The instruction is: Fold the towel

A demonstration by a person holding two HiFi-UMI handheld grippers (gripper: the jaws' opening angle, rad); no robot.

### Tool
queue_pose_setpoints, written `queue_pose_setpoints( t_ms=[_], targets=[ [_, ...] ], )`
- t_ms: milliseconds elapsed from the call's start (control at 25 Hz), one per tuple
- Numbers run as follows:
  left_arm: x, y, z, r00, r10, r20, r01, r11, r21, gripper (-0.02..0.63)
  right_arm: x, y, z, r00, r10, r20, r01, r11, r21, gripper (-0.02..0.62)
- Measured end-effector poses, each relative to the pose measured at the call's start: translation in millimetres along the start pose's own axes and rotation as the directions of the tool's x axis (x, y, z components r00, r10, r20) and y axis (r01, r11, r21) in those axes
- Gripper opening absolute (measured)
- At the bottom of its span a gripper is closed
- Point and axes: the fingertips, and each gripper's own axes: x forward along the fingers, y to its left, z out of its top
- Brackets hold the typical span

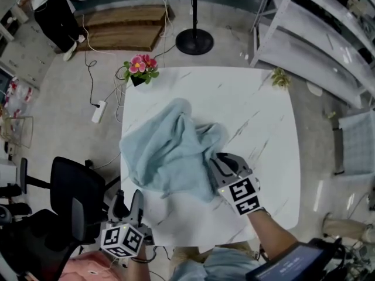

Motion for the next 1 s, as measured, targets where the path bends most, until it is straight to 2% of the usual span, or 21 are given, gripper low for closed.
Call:
queue_pose_setpoints(
  t_ms=[280,440,560,640,800,1000],
  targets=[
    [0.7,-94.0,-16.7,0.989,-0.149,-0.015,0.149,0.989,-0.019,0.273,-3.6,-42.2,22.5,0.999,-0.019,0.042,0.021,0.999,-0.045,0.095],
    [0.4,-147.2,-52.7,0.983,-0.180,-0.047,0.175,0.980,-0.094,0.278,1.8,-60.5,39.9,0.996,0.031,0.080,-0.024,0.996,-0.084,0.142],
    [5.8,-182.5,-80.7,0.974,-0.213,-0.080,0.198,0.967,-0.160,0.287,6.4,-67.6,46.2,0.991,0.086,0.101,-0.075,0.992,-0.100,0.154],
    [13.7,-199.0,-97.8,0.971,-0.218,-0.100,0.195,0.960,-0.201,0.303,12.5,-70.8,42.5,0.987,0.132,0.091,-0.124,0.989,-0.086,0.169],
    [32.9,-207.5,-114.6,0.978,-0.165,-0.127,0.125,0.953,-0.276,0.314,28.5,-69.6,31.3,0.972,0.228,0.057,-0.225,0.973,-0.054,0.192],
    [49.2,-198.1,-113.6,0.990,-0.112,-0.084,0.076,0.932,-0.354,0.297,44.8,-63.4,18.5,0.957,0.288,0.043,-0.289,0.957,-0.002,0.189]
  ],
)
